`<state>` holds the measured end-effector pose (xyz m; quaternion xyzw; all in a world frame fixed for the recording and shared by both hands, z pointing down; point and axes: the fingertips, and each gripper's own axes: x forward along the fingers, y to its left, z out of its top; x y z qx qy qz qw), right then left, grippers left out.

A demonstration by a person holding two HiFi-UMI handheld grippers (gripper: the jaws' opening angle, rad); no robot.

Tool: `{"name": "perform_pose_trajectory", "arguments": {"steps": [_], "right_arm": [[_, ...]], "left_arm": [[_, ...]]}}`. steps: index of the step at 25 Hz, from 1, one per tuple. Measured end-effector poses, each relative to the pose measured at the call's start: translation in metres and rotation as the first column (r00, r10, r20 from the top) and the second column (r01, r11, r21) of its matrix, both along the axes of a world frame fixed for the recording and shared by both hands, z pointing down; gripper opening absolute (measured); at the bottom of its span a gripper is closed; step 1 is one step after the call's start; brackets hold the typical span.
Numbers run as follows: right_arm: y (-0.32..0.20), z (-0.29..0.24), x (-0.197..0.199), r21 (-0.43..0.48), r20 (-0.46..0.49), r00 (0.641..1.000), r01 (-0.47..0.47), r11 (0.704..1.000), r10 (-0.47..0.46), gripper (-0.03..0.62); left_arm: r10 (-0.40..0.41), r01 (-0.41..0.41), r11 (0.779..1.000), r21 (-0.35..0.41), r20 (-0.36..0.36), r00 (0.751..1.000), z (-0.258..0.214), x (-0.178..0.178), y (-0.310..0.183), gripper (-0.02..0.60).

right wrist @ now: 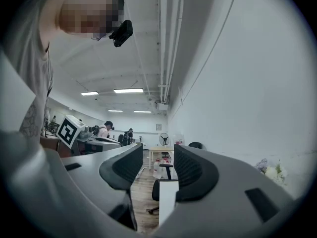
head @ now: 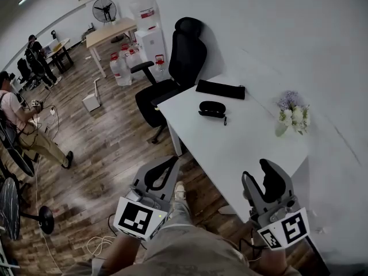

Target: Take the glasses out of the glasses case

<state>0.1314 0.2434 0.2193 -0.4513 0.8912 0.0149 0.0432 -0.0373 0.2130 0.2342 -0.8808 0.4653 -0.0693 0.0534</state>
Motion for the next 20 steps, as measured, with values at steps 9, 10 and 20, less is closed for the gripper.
{"name": "perform_pose_trajectory", "arguments": {"steps": [9, 10, 20], "right_arm": [[-0.092, 0.025, -0.025, -0.067, -0.025, 1.0, 0.012, 0.998, -0.014, 0.21], [-0.103, 0.027, -0.027, -0.074, -0.022, 1.0, 0.01, 0.997, -0.012, 0.21], [-0.223, 0.06, -0.048, -0.184, -0.075, 0.996, -0.061, 0.981, 0.048, 0.21]], "left_arm": [[0.022, -0.021, 0.998, -0.056, 0.017, 1.0, 0.018, -0.011, -0.09, 0.017], [0.027, -0.026, 0.998, -0.062, 0.015, 1.0, 0.019, -0.012, -0.102, 0.017], [0.111, -0.106, 0.981, -0.16, 0.023, 0.994, 0.045, -0.027, -0.22, 0.017]]}}
